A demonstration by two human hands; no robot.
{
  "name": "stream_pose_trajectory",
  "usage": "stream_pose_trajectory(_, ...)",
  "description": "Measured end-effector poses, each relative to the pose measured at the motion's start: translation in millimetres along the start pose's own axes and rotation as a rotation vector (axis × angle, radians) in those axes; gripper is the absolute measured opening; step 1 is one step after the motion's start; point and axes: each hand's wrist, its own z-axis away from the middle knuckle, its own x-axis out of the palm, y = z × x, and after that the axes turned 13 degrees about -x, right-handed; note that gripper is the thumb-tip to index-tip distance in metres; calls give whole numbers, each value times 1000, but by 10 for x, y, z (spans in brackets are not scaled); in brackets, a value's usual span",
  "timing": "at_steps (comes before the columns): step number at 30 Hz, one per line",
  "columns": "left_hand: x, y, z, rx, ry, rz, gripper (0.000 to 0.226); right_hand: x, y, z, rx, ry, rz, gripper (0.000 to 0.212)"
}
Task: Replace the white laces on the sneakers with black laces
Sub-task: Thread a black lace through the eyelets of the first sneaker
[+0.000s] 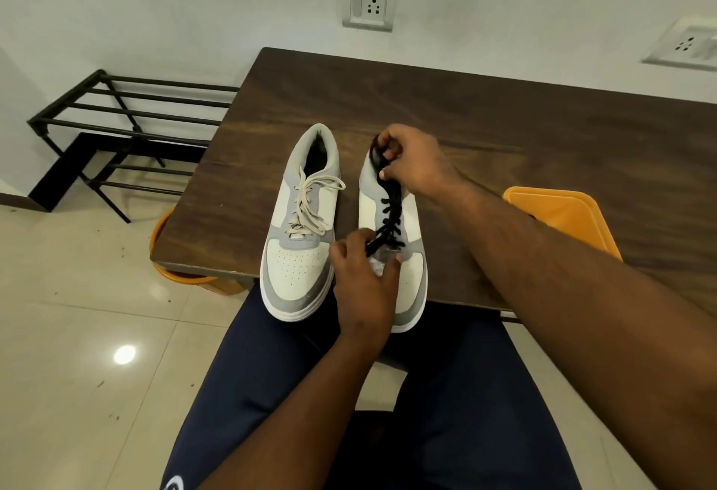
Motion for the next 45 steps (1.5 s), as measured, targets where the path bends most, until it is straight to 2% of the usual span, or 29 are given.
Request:
stream_pose_trajectory(3,-10,51,-182,41,-44,-127,67,41,-12,-8,-160,-112,159,30)
stream_pose_trajectory(4,-19,60,-252,58,-83,-157,69,33,6,-19,-180,-146,218,25)
stream_pose_trajectory(5,-33,74,-326,70,-115,-157,64,8,18,-34,-188,-179,276,21)
stream_pose_trajectory(7,-71,124,-461,104,-133,-133,40,-54,57,-57,-194,-228,352,13)
stream_pose_trajectory(9,-107,187,-572,127,-170,-104,16,-92,102,-45,-181,-250,328,22)
stream_pose_trajectory(11,-139,282,-656,85,-235,-36,5,-96,187,-14,-144,-262,280,34)
stream_pose_trajectory(13,-163,415,-754,70,-256,14,10,-91,256,10,-122,-309,317,37)
stream_pose_trajectory(15,-171,580,-889,128,-223,19,16,-119,249,0,-105,-389,347,34)
stream_pose_trajectory(18,-107,832,-1104,256,-161,-50,29,-205,262,-66,-70,-450,179,22)
stream_pose_trajectory(20,-41,925,-1230,334,-162,-106,32,-224,356,-78,-103,-278,-57,18)
stream_pose_trajectory(22,25,952,-1358,330,-200,-156,29,-247,465,-65,-78,12,-215,21)
stream_pose_trajectory(24,61,933,-1445,258,-260,-202,27,-232,582,-51,-41,243,-194,21)
stream_pose_trajectory(25,75,914,-1479,253,-288,-250,27,-207,633,-67,0,297,-158,22)
stream_pose_trajectory(28,134,863,-1540,324,-226,-523,27,-90,752,-171,253,227,-263,39)
stream_pose_trajectory(30,156,876,-1548,308,-123,-596,37,-3,736,-215,324,174,-466,31)
stream_pose_trajectory(32,193,896,-1555,249,-109,-533,54,42,693,-237,210,209,-459,13)
stream_pose_trajectory(35,235,909,-1565,134,-163,-432,77,81,627,-294,90,288,-453,10)
stream_pose_trajectory(37,226,904,-1577,119,-191,-388,80,81,572,-334,52,348,-488,13)
stream_pose_trajectory(38,209,895,-1584,114,-206,-357,73,68,544,-333,26,363,-479,13)
stream_pose_trajectory(40,168,874,-1604,61,-212,-260,51,43,555,-329,-43,315,-384,13)
stream_pose_trajectory(43,121,842,-1628,-69,-136,-88,38,34,657,-315,10,2,54,6)
stream_pose_trajectory(45,130,854,-1599,-70,-162,-60,32,37,646,-307,82,-144,257,11)
